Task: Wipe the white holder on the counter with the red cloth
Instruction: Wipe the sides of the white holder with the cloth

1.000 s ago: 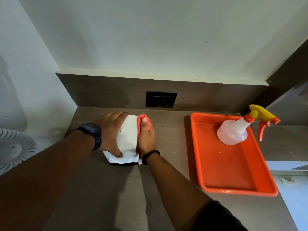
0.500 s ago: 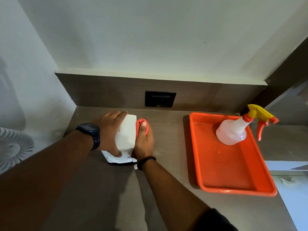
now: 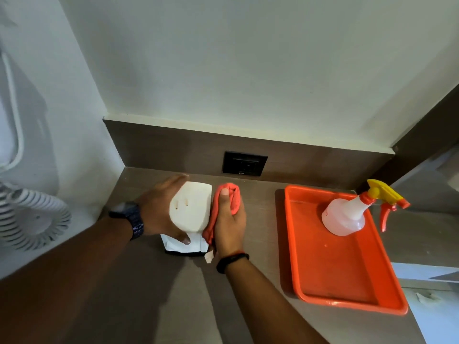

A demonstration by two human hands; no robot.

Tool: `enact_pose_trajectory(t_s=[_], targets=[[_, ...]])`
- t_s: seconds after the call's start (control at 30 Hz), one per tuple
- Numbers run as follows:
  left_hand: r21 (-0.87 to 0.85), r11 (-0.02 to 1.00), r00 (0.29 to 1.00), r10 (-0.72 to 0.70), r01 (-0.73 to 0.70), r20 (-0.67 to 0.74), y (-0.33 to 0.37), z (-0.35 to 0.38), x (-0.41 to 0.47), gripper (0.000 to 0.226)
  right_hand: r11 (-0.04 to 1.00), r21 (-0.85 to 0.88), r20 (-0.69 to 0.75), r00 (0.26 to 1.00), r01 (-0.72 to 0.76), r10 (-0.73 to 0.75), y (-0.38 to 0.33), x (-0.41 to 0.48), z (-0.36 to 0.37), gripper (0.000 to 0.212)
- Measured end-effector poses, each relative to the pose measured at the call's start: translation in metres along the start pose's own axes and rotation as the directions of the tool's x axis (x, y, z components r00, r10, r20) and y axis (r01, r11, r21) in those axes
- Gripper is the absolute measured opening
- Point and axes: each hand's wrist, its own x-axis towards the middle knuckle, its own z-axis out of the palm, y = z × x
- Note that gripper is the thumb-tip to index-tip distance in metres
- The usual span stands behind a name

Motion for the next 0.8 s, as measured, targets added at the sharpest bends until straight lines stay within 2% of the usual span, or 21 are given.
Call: enact_pose_trajectory(t_s=[0.07, 0.13, 0.17, 0.23, 0.3, 0.33, 0.63, 0.73, 0.8], targets=[[-0.167, 0.984, 0.995, -0.072, 0.060, -0.065, -0.011, -0.003, -0.010, 0.148, 0.947, -0.199, 0.043, 0.968, 0.251, -0.247, -0.018, 0.002, 0.012, 0.031], [-0.237, 0.966, 0.991, -0.119, 0.102, -0.059, -0.019, -0.006, -0.015, 0.152, 0.774, -0.405, 0.188, 0.872, 0.487, -0.451, -0.028, 0.007, 0.022, 0.031], [-0.252, 0.962, 0.992, -0.120, 0.105, -0.042, -0.022, -0.007, -0.016, 0.152, 0.666, -0.503, 0.296, 0.833, 0.552, -0.467, -0.029, 0.011, 0.025, 0.038], [-0.287, 0.953, 0.995, -0.098, 0.092, -0.007, -0.025, -0.007, -0.014, 0.151, 0.426, -0.679, 0.483, 0.801, 0.598, -0.355, -0.026, 0.021, 0.029, 0.051], [-0.316, 0.946, 0.997, -0.074, 0.074, 0.013, -0.025, -0.006, -0.011, 0.150, 0.208, -0.743, 0.583, 0.767, 0.637, -0.266, -0.022, 0.025, 0.031, 0.056], [-0.325, 0.944, 0.998, -0.061, 0.063, 0.016, -0.026, -0.005, -0.011, 0.151, 0.154, -0.739, 0.610, 0.749, 0.656, -0.261, -0.021, 0.024, 0.033, 0.055], [-0.290, 0.957, 1.000, 0.001, 0.005, 0.021, -0.026, -0.001, -0.005, 0.150, 0.102, -0.666, 0.692, 0.663, 0.739, -0.285, -0.012, 0.010, 0.014, 0.053], [-0.284, 0.959, 1.000, -0.008, 0.013, 0.019, -0.026, 0.002, -0.003, 0.147, 0.090, -0.674, 0.702, 0.673, 0.733, -0.233, -0.015, 0.017, 0.004, 0.057], [-0.296, 0.955, 1.000, -0.022, 0.023, 0.006, -0.023, 0.004, -0.002, 0.145, 0.116, -0.705, 0.670, 0.710, 0.700, -0.217, -0.020, 0.025, 0.005, 0.056]])
